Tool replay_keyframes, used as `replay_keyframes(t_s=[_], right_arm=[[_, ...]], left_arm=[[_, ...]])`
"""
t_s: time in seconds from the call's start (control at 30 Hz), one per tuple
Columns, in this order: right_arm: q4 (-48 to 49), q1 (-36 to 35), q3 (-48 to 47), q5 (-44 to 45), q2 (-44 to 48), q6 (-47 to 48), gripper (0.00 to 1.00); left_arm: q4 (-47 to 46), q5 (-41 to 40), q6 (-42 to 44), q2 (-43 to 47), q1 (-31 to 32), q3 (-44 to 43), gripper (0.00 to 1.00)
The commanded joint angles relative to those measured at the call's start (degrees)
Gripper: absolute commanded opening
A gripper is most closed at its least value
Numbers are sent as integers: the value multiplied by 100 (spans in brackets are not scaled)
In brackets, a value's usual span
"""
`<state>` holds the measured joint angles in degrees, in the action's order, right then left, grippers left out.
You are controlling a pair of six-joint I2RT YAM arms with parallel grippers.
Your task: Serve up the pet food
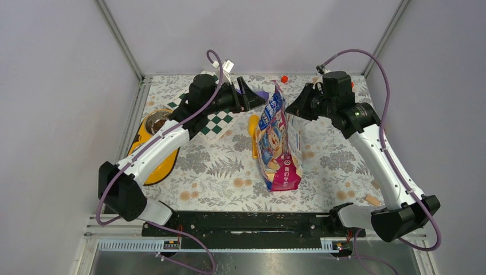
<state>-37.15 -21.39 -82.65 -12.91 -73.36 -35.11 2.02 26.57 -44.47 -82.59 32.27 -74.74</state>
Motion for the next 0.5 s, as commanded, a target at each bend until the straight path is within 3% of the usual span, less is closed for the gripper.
replay_keyframes(t_s=[0.0, 0.1, 0.47], right_arm=[[-276, -10, 41, 204, 164, 114, 11], [-214, -6, 92, 162, 158, 95, 0], [642, 3, 544, -398, 265, -28, 0]], left_arm=[[-211, 152, 36, -79, 91, -121, 68], [-211, 181, 2, -140, 165, -142, 67], [-324, 381, -414, -705, 530, -596, 60]])
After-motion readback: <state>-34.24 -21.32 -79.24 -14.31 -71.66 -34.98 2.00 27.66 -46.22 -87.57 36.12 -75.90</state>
